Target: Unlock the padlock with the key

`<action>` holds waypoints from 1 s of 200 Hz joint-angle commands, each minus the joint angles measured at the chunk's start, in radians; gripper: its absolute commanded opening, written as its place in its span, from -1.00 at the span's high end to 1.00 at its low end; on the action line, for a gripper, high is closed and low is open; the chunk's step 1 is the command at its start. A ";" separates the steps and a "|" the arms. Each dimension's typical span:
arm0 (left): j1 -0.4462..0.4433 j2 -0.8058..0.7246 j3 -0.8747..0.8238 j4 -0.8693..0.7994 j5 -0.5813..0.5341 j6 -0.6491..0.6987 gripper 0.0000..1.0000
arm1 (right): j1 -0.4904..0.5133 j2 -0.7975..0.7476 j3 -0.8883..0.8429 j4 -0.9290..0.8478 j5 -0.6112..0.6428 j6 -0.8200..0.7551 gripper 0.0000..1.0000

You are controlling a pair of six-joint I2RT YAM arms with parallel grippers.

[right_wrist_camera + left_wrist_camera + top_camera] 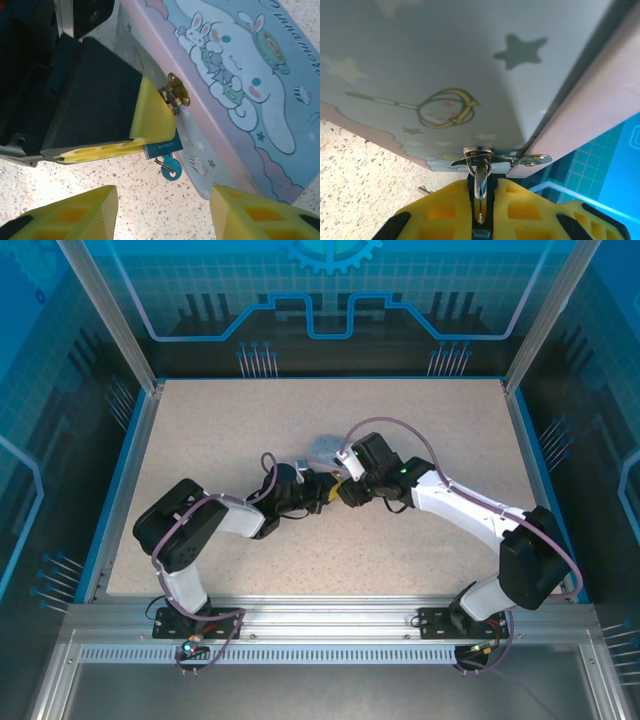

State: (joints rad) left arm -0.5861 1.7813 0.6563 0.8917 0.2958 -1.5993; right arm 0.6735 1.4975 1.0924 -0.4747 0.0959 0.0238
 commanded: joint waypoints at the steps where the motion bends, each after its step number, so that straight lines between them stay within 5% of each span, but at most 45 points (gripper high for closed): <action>1: 0.011 -0.047 0.037 -0.061 0.064 -0.009 1.00 | 0.002 0.028 -0.018 0.015 -0.037 -0.043 -0.03; 200: 0.014 -0.049 0.078 -0.132 0.089 0.026 1.00 | 0.005 0.109 -0.026 0.046 0.006 -0.041 0.09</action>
State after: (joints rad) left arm -0.5766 1.7657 0.6991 0.7494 0.3492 -1.5909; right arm 0.6735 1.5764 1.0626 -0.4454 0.0792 -0.0265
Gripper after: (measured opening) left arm 0.120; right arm 0.468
